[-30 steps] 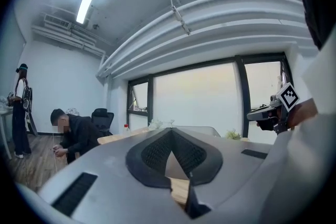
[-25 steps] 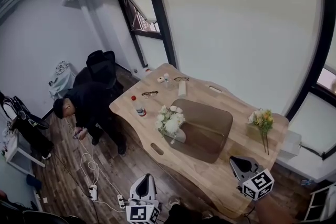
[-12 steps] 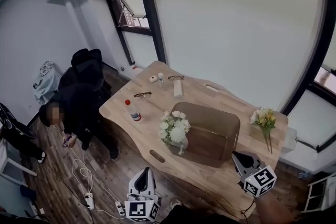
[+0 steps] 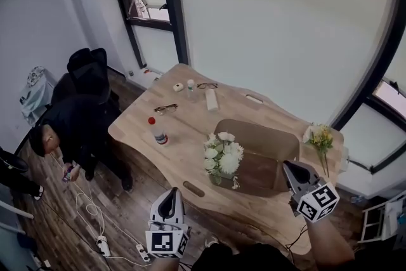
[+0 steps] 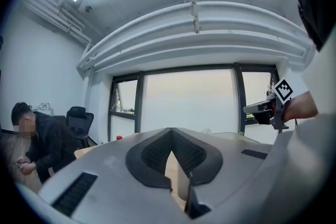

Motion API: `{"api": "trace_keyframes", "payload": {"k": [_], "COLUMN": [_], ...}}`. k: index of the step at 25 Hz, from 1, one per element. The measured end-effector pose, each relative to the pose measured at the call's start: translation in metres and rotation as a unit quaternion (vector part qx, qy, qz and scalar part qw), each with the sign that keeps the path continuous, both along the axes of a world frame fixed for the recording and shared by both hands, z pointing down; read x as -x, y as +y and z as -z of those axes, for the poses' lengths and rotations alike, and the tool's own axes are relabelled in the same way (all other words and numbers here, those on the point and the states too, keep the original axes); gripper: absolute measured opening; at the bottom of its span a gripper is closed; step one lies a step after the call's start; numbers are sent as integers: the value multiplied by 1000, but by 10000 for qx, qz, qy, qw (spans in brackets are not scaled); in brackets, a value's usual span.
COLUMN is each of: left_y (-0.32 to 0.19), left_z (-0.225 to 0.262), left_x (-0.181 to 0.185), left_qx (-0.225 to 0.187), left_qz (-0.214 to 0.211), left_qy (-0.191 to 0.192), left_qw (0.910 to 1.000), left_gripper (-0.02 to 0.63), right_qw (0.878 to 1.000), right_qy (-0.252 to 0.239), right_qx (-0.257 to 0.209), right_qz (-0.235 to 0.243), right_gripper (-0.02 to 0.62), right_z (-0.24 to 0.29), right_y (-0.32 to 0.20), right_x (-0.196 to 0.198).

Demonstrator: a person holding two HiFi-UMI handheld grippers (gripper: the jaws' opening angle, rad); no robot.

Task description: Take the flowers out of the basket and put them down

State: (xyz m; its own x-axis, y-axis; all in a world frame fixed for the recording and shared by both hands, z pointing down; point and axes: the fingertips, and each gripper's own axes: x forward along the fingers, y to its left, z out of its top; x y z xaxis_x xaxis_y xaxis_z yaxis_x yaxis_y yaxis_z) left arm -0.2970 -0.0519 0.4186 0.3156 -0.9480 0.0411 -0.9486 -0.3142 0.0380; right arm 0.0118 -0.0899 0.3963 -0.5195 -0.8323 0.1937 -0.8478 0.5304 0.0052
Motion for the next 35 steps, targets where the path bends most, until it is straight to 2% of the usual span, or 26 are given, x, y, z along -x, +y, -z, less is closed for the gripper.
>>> {"api": "trace_keyframes", "payload": {"k": [5, 13, 18, 23, 35], "left_y": [-18, -48, -67, -84, -117], "left_z": [-6, 3, 3, -1, -16], "left_x": [16, 11, 4, -1, -4], "left_qx": [64, -52, -53, -8, 251], "left_qz": [-180, -367, -298, -137, -13], "left_qy": [25, 150, 134, 80, -180], "left_qw": [9998, 9992, 9995, 9999, 9995], "left_gripper": [2, 2, 2, 2, 2], "right_qw": [9997, 9992, 9990, 9974, 9964], "right_qy": [118, 179, 146, 222, -27], "right_qx": [-138, -307, -406, -443, -145], "right_qz": [-162, -157, 138, 520, 831], "right_gripper": [21, 21, 21, 21, 21], "right_z": [16, 31, 32, 14, -39], "right_y": [-12, -39, -58, -83, -136], "right_x": [14, 29, 39, 45, 57]}}
